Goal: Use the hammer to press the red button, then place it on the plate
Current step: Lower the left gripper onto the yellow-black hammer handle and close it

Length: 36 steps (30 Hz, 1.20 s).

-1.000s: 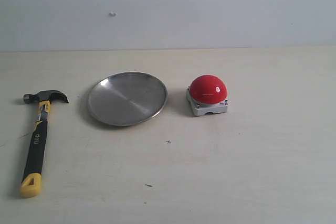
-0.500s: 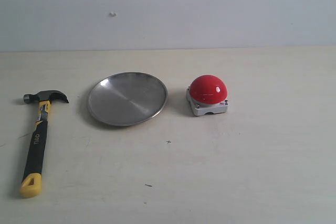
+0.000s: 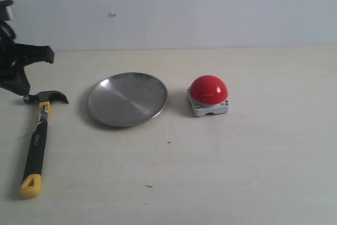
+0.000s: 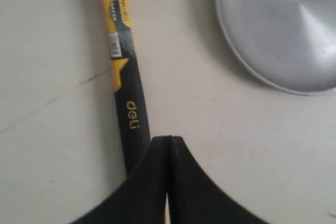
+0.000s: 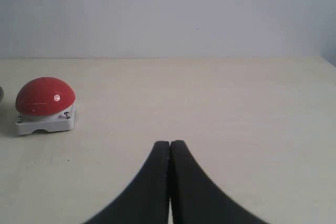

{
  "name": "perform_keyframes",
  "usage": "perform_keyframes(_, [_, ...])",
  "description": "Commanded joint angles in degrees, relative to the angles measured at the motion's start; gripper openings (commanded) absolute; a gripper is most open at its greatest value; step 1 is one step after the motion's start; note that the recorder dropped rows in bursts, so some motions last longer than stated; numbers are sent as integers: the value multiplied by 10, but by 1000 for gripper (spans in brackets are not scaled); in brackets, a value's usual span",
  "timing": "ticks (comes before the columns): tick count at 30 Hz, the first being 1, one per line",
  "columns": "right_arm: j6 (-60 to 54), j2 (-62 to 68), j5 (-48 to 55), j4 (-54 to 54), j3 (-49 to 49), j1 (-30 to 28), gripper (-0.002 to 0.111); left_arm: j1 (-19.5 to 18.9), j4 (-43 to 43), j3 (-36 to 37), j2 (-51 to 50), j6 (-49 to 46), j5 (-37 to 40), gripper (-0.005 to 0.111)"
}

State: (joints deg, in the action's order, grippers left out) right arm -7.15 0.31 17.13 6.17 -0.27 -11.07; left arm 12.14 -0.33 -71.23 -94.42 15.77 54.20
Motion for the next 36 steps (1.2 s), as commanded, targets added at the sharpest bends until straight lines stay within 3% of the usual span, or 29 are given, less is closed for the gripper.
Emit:
perform_keyframes(1, [-2, -3, -7, 0, 3, -2, 0, 40, 156, -84, -98, 122, 58, 0])
perform_keyframes(6, [-2, -3, -7, 0, 3, -2, 0, 28, 134, -134, -170, 122, 58, 0])
perform_keyframes(9, [-2, -3, -7, 0, 3, -2, 0, 9, 79, -159, -200, 101, 55, 5])
perform_keyframes(11, [-2, -3, -7, 0, 3, -2, 0, -3, 53, -173, -217, 84, 56, 15])
perform_keyframes(16, [-2, -3, -7, 0, 3, -2, 0, -21, 60, -182, -246, 78, 56, 52])
perform_keyframes(18, [-2, -3, -7, 0, 3, -2, 0, -26, 59, -182, -253, 65, 46, 60])
perform_keyframes(36, [-2, -3, -7, 0, 3, -2, 0, -30, 59, -182, -327, 57, -27, 59])
